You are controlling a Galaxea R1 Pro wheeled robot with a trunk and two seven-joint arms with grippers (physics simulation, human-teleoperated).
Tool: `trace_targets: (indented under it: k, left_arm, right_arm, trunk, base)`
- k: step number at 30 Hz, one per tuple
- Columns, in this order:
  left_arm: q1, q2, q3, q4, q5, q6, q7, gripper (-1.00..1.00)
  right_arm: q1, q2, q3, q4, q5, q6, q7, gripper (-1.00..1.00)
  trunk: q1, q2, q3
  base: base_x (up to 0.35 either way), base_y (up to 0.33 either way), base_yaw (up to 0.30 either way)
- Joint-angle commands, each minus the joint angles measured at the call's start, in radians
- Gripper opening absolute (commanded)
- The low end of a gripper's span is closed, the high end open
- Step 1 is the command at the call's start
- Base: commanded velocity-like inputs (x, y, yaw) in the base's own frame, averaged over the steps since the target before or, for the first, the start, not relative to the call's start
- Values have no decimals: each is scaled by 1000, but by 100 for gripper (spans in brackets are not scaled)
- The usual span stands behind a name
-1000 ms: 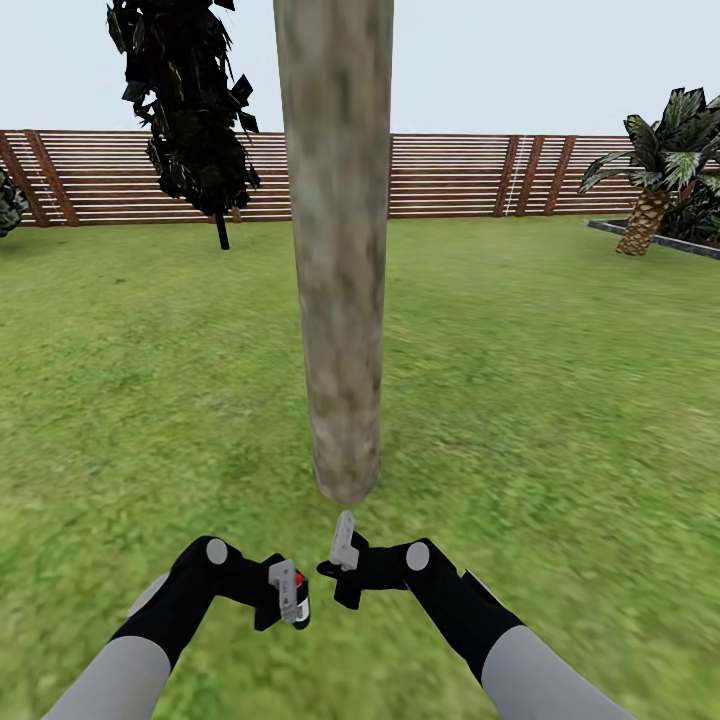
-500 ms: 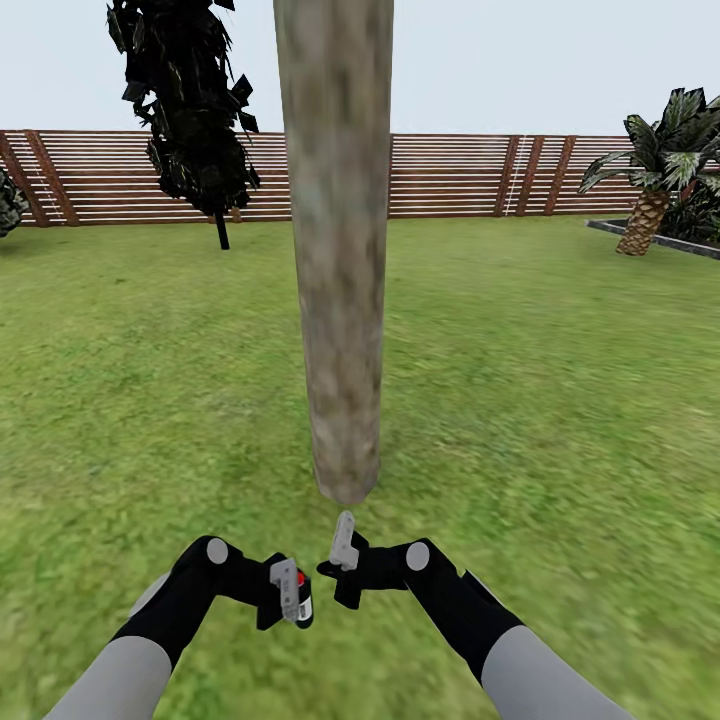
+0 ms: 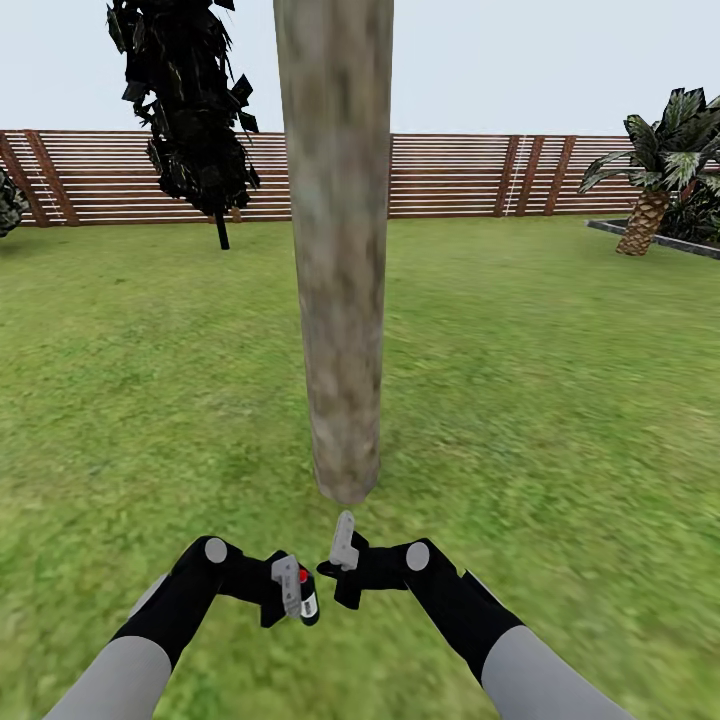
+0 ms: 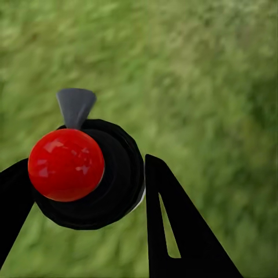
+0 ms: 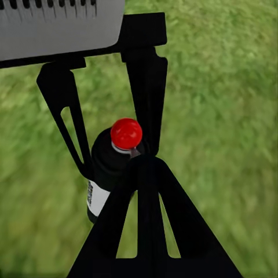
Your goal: In the garden, pick up the pesticide atomizer on the floor and spray pesticide onto both trees until each tree trunk is fully covered.
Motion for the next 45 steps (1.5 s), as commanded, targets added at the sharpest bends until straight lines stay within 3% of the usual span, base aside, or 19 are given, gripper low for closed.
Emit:
trace_targets:
  k: [1, 9, 36, 40, 45]
  left_arm:
    - [0, 0, -1, -1, -4, -6, -1, -100]
    - [0, 0, -2, 0, 28, -11, -1, -100]
    - [0, -11, -1, -2, 33, -11, -40, -100]
    - [0, -16, -1, 0, 59, -11, -38, -100]
    - [0, -17, -2, 0, 67, -11, -38, -100]
  right_arm:
    - [0, 0, -1, -1, 10, -6, 2, -100]
    - [-1, 0, -2, -1, 10, -6, 2, -100]
    - [-1, -1, -2, -1, 10, -6, 2, -100]
    - [-1, -1, -2, -2, 10, -6, 2, -100]
    - [-1, -1, -2, -2, 10, -6, 2, -100]
  trunk:
    - [0, 0, -1]
    - [0, 0, -1]
    - [0, 0, -1]
    - [0, 0, -1]
    - [0, 0, -1]
  base:
    - [0, 0, 0]
    - [0, 0, 0]
    - [0, 0, 0]
    - [0, 0, 0]
    - [0, 0, 0]
